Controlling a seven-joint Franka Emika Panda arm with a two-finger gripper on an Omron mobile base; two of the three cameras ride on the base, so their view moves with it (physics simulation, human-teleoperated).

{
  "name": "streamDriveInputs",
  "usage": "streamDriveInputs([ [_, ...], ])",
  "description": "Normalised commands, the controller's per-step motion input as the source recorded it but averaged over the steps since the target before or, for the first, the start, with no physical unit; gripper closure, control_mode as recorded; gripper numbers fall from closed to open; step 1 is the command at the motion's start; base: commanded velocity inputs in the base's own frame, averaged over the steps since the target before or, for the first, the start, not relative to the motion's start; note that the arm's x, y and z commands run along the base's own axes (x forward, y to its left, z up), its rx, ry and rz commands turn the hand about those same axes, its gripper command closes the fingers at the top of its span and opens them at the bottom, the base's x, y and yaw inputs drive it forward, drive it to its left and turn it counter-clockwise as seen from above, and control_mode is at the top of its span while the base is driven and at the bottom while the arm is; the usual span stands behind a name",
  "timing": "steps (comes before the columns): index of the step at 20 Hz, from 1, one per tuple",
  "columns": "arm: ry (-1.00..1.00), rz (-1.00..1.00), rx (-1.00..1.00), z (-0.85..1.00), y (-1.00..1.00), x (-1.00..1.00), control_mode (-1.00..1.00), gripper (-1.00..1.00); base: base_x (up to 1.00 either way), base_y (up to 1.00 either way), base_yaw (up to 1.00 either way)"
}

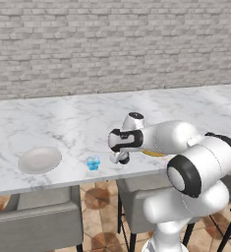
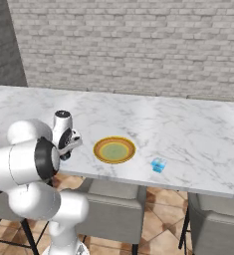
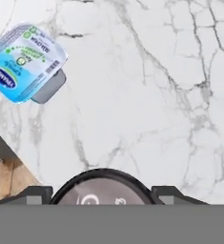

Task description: Place two yogurt containers on each plate.

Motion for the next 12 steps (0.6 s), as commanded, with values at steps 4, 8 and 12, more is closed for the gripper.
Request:
streamDriveInputs([
  [4, 0.00, 0.00, 0.00, 0.52, -0.48, 0.23, -1.00, 1.00, 0.00, 0.00, 0.00],
  [8, 0.05, 0.00, 0.00, 0.28, -0.54, 0.19, -1.00, 1.00, 0.00, 0.00, 0.00],
  [12, 0.03, 0.00, 0.01, 0.07, -0.59, 0.16, -1.00, 1.00, 0.00, 0.00, 0.00],
])
